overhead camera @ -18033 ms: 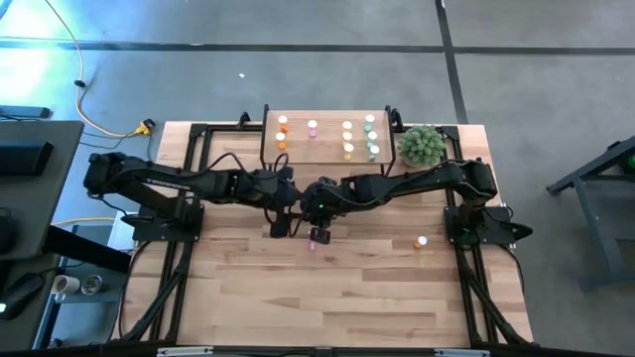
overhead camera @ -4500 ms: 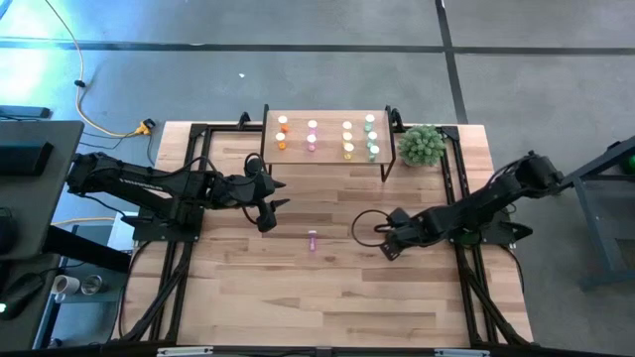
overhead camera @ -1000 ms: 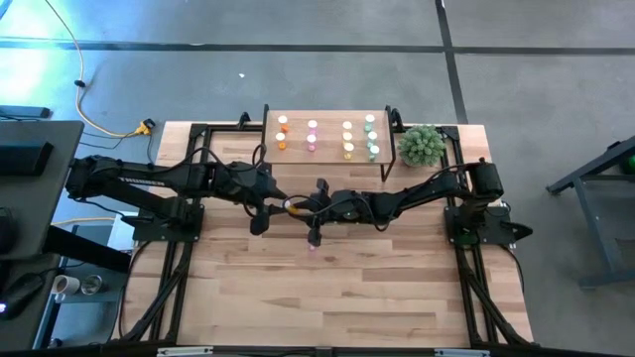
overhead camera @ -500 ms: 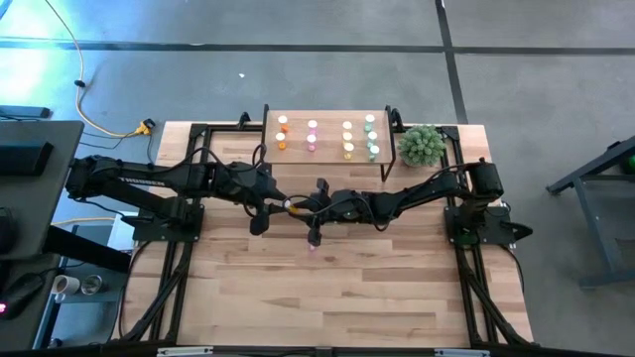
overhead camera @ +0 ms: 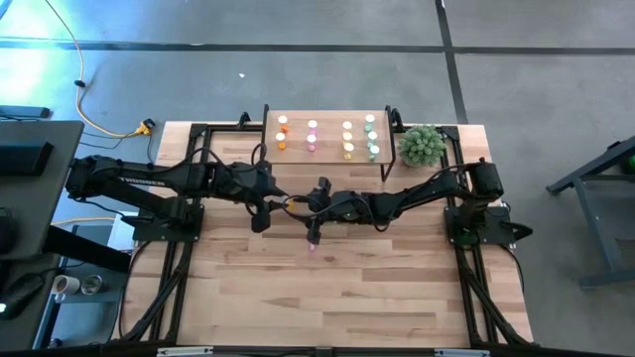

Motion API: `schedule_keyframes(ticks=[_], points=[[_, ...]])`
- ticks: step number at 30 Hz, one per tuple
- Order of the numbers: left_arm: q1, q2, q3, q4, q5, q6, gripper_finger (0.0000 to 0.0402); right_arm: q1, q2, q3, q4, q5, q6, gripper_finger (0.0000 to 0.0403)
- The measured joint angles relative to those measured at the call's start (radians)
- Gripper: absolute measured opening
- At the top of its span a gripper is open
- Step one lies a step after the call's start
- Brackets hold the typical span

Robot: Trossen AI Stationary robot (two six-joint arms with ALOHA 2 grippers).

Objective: Pick and place medicine bottles onto shelf by color
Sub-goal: Put the orange pill bottle on the shelf aligned with the other orange pill bottles

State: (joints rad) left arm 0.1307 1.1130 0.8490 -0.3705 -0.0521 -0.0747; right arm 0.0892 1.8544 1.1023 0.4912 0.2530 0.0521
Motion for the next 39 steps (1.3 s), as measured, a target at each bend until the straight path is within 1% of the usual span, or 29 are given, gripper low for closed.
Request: schedule_keyframes(ticks=[5, 11, 15, 18, 22, 27, 31, 33, 36, 39], points=[[0.0, 0.0, 0.029, -0.073, -0.038, 0.001, 0.0118, -0.016, 0.0, 0.0, -0.002, 0.009, -0.005, 0.0219], [0.003, 0.0, 0.078, -0.135, -0.051, 0.026, 0.0118, -0.033, -0.002, 0.0, -0.007, 0.009, -0.005, 0.0222], [0.032, 0.0, 0.123, -0.214, -0.074, 0.026, 0.0118, -0.038, -0.038, 0.001, -0.091, 0.022, -0.007, 0.0223], [0.068, 0.0, 0.157, -0.248, -0.077, 0.026, 0.0118, -0.037, -0.073, 0.001, -0.149, 0.056, -0.008, 0.0223], [0.137, 0.0, 0.208, -0.295, -0.088, 0.035, 0.0118, -0.037, -0.106, 0.002, -0.211, 0.076, -0.008, 0.0223], [0.239, 0.0, 0.276, -0.356, -0.091, 0.085, 0.0118, -0.048, -0.117, 0.002, -0.223, 0.092, -0.008, 0.0223], [0.319, 0.0, 0.32, -0.39, -0.09, 0.081, 0.0117, -0.059, -0.117, 0.002, -0.227, 0.092, 0.021, 0.0223], [0.353, 0.0, 0.332, -0.4, -0.079, 0.08, 0.0117, -0.063, -0.117, 0.002, -0.229, 0.092, 0.032, 0.0223], [0.392, 0.001, 0.339, -0.397, -0.036, 0.077, 0.0117, -0.064, -0.117, 0.002, -0.229, 0.092, 0.034, 0.0223], [0.421, 0.007, 0.339, -0.397, -0.026, 0.067, 0.0117, -0.063, -0.117, 0.002, -0.231, 0.092, 0.037, 0.0223]])
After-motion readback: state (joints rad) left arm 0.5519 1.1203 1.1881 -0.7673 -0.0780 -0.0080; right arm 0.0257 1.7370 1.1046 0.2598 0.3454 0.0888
